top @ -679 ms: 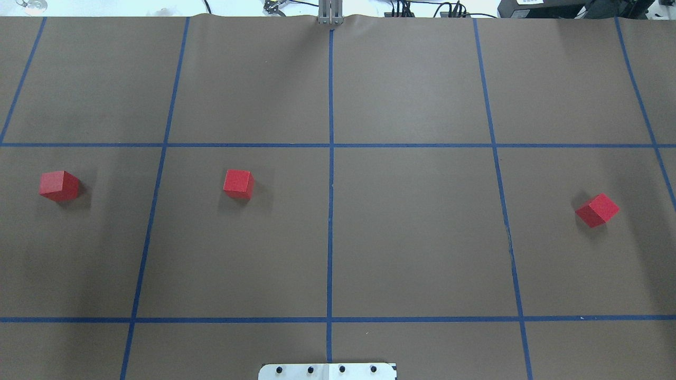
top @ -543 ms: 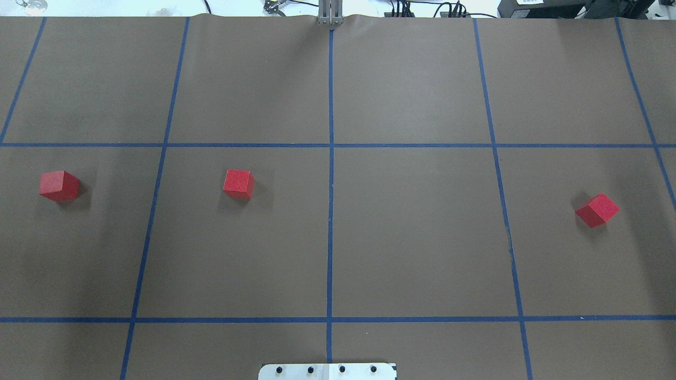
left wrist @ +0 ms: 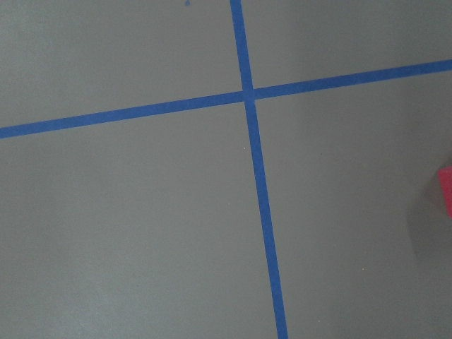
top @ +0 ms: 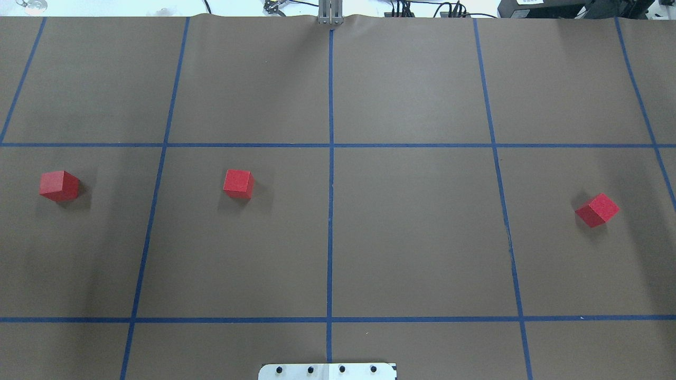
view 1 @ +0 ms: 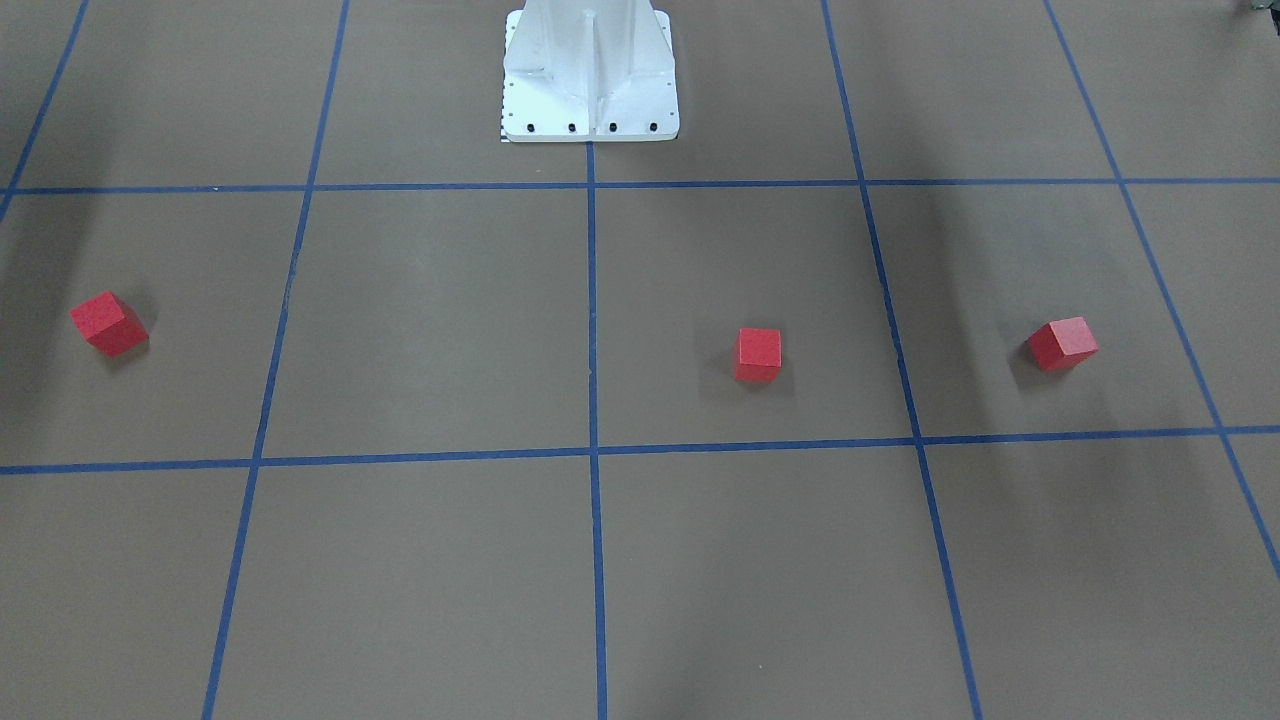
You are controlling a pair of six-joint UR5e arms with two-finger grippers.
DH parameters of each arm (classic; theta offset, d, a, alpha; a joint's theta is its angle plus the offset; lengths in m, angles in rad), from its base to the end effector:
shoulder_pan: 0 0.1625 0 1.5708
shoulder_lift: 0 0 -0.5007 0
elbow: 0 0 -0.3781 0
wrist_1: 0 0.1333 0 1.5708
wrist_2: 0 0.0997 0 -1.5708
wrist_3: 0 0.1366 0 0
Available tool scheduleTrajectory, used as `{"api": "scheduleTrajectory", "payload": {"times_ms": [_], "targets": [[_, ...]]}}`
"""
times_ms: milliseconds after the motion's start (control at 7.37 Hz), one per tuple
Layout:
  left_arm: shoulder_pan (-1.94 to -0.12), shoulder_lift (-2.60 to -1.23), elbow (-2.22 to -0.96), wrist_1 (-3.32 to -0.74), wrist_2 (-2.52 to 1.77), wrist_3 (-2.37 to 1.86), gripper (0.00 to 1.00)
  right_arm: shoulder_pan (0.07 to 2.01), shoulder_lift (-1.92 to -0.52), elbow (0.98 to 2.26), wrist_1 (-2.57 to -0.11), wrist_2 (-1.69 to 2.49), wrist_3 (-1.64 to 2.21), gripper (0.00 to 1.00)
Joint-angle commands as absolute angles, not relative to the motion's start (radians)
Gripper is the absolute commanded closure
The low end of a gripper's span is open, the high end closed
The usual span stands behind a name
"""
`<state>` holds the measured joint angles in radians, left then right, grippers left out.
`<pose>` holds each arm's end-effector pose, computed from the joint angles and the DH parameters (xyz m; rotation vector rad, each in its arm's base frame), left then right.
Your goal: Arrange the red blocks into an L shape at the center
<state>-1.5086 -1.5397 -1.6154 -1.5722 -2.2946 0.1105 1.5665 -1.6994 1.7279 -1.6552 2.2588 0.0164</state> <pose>-0.0139 -0.4655 0.7587 0.0318 0.7242 0.1705 0.0448 -0.4076 0.7592 -0.0608 -0.6872 0.0308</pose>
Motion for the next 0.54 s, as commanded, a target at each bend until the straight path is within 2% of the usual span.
{"api": "scheduleTrajectory", "payload": {"times_ms": [0,407], "targets": [[-1.508,-1.548,-1.626,-1.575,-2.250,0.107,0.00,1.566,-1.697,1.741,-1.652,2.261,0.014,0.01],[-1.509,-1.600,-1.628,-1.575,-2.249,0.092,0.00,1.566,-1.683,1.750,-1.504,2.255,0.023,0.01]]}}
